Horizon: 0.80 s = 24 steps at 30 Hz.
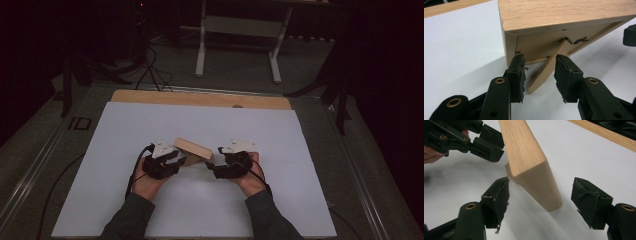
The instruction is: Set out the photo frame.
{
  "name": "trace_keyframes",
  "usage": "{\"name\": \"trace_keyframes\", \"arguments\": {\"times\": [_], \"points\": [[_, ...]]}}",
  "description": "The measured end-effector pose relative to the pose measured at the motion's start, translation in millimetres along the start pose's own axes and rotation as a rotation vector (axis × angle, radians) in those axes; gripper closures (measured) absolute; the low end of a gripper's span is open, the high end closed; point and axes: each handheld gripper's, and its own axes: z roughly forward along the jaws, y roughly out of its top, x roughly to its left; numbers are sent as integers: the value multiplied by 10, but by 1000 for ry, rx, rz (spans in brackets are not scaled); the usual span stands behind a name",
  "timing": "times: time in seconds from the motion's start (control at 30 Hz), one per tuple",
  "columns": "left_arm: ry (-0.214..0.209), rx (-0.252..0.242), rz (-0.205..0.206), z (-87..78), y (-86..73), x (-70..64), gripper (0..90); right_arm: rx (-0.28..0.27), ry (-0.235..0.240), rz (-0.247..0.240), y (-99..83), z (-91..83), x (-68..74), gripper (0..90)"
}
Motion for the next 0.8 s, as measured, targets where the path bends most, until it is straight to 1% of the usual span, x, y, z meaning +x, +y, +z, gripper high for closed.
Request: {"name": "trace_keyframes", "arguments": {"times": [0.23, 0.27, 0.37, 0.6, 0.7, 0.8], "points": [[2, 1, 6, -4, 2, -4, 597, -5, -5, -1, -31, -35, -6, 299], [2, -1, 6, -7, 2, -4, 597, -14, -5, 9, -49, -56, -18, 300], [1, -5, 4, -13, 4, -4, 604, -24, -6, 18, -76, -90, -24, 301], [5, -7, 1, -17, 4, -2, 603, -23, -4, 25, -153, -128, -38, 313], [7, -10, 4, -22, 7, 2, 604, -26, 0, 34, -175, -148, -59, 340], [6, -12, 1, -32, 10, 7, 611, -39, -1, 34, -182, -174, -69, 392]]}}
